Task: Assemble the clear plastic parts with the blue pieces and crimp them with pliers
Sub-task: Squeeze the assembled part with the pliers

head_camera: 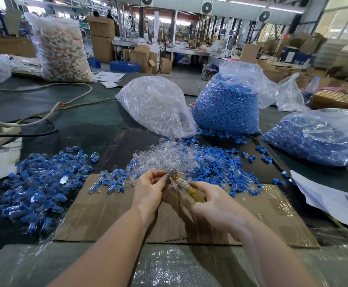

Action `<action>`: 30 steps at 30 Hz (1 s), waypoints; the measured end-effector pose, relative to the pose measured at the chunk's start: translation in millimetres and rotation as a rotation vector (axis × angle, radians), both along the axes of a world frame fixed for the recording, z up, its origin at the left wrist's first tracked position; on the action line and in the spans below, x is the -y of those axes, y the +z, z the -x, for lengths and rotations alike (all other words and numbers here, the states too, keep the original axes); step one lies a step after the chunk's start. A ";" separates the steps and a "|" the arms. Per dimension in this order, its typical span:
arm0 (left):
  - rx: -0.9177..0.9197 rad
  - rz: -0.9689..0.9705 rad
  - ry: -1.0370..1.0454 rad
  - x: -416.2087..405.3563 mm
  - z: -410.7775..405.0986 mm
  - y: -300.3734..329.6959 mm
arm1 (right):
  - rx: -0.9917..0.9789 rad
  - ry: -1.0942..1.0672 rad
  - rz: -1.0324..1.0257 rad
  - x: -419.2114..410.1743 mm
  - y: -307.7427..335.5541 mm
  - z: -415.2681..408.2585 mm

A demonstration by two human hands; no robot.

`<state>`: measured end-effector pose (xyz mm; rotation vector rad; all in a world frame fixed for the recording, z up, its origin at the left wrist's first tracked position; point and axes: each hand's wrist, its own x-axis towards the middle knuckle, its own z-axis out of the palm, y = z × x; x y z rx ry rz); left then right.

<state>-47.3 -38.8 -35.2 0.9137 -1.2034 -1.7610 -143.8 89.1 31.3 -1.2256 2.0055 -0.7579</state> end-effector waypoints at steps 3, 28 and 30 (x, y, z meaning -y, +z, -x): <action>-0.016 -0.003 0.010 -1.4 -2.9 4.4 | 0.288 -0.105 0.081 -3.7 -1.4 2.3; 0.830 0.830 0.339 28.1 -49.4 16.0 | -0.819 -0.515 -0.156 -16.2 -45.0 47.6; 0.724 0.882 0.209 14.2 -33.8 19.0 | -0.812 -0.514 -0.179 -16.6 -47.1 46.8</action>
